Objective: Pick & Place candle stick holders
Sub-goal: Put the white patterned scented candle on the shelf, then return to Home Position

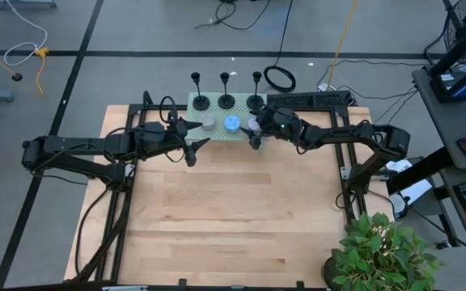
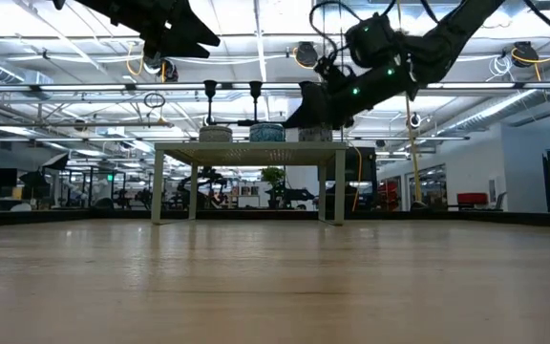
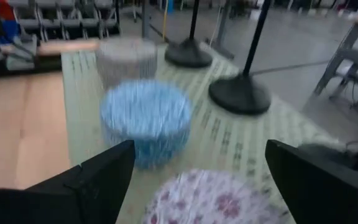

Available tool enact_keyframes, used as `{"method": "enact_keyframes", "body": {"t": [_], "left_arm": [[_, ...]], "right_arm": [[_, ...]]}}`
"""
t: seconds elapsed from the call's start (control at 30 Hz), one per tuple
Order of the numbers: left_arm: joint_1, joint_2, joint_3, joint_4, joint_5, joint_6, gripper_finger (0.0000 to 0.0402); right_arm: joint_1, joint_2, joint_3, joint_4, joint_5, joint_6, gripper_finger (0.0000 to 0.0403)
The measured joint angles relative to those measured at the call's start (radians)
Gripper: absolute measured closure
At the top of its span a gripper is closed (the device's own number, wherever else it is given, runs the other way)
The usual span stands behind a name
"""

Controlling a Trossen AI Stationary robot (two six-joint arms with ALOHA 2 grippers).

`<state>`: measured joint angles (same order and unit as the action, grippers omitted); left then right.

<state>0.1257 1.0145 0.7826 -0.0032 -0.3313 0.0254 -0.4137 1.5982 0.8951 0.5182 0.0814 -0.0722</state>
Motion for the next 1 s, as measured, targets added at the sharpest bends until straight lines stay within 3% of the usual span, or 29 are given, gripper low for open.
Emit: {"method": "enact_keyframes", "body": {"t": [0.3,0.5,0.63,0.8,0.93,1.0], "left_arm": [[0.0,0.0,0.0,0.0,0.0,0.007,0.0128],[0.0,-0.053,0.0,-0.02,-0.012,0.094,0.0147],[-0.006,-0.128,0.0,-0.097,-0.007,0.151,0.0203],[-0.01,-0.241,0.0,-0.228,-0.044,0.131,0.0298],[-0.01,-0.32,0.0,-0.346,-0.044,0.055,0.0377],[-0.01,-0.346,-0.005,-0.383,-0.037,0.023,0.0394]], "right_arm": [[0.011,-0.152,-0.001,-0.045,-0.004,-0.046,0.0056],[0.074,-0.357,-0.001,-0.366,-0.007,-0.098,0.009],[0.135,-0.496,-0.002,-0.568,-0.008,-0.098,0.0148],[0.196,-0.654,-0.004,-0.743,-0.008,-0.057,0.0263],[0.22,-0.766,-0.062,-0.766,-0.008,-0.015,0.037],[0.227,-0.821,-0.108,-0.769,-0.008,-0.023,0.0392]]}}
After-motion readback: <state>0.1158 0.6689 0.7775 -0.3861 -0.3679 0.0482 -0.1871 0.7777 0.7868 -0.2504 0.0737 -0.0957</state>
